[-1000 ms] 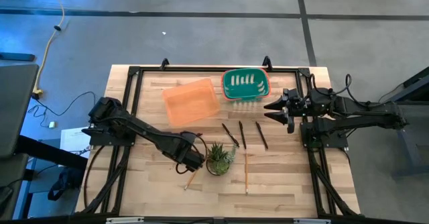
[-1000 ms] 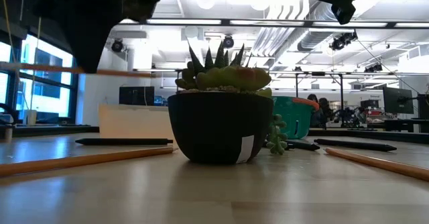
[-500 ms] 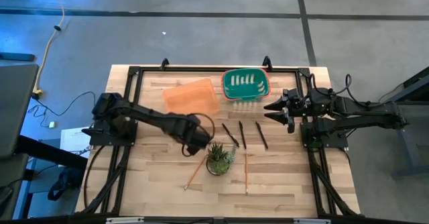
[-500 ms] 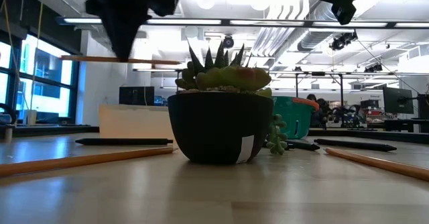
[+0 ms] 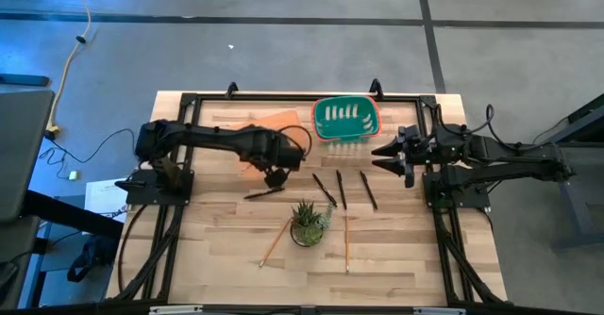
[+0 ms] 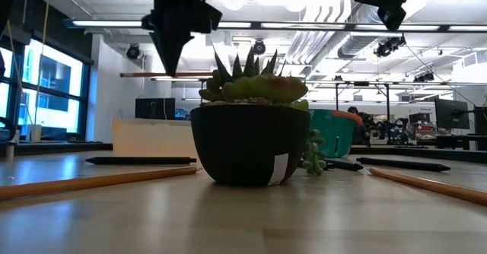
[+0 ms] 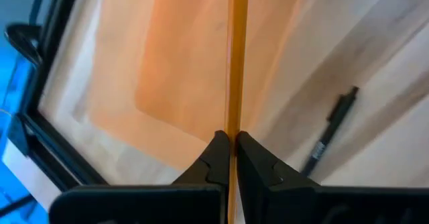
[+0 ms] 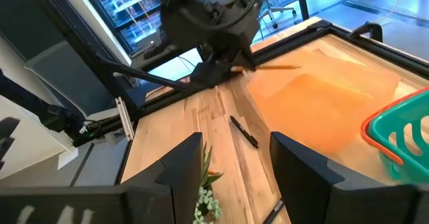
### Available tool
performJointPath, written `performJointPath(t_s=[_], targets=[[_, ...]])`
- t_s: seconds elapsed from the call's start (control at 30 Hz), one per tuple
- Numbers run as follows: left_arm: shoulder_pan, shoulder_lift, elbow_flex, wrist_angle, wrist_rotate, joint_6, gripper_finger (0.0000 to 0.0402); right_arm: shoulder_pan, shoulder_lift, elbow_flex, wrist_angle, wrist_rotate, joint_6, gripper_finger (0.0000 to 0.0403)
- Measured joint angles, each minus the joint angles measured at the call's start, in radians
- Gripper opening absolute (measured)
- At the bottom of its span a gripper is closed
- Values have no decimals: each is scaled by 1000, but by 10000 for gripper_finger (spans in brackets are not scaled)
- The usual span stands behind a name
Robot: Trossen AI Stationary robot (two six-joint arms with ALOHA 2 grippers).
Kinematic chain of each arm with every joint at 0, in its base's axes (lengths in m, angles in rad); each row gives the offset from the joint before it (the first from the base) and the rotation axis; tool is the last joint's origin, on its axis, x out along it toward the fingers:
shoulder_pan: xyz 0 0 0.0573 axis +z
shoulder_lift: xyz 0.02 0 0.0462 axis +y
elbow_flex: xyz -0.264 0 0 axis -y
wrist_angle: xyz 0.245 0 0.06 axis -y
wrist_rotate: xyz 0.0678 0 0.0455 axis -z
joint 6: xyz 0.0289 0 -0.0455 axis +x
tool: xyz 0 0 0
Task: Sort pens & pencils
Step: Put the orange pencil into the orange bin
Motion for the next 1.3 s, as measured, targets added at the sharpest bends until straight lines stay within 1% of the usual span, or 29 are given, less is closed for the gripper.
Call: performJointPath(t_s=[0.27, 0.57, 0.8, 1.07, 1.17, 1.3], targets=[[137, 0, 0, 108, -20, 209, 0, 0, 0, 0, -12, 0, 0, 165], [256, 0, 0, 146, -13, 347, 0, 0, 0, 0, -12, 0, 8, 165], [300, 0, 0, 153, 18, 394, 0, 0, 0, 0, -12, 3, 8, 165], [312, 0, -2, 158, 55, 431, 0, 0, 0, 0, -12, 15, 8, 165], [320, 7, -21, 183, 75, 444, 0, 0, 0, 0, -12, 16, 8, 165], [320, 11, -78, 219, 91, 452, 0, 0, 0, 0, -12, 16, 26, 165]])
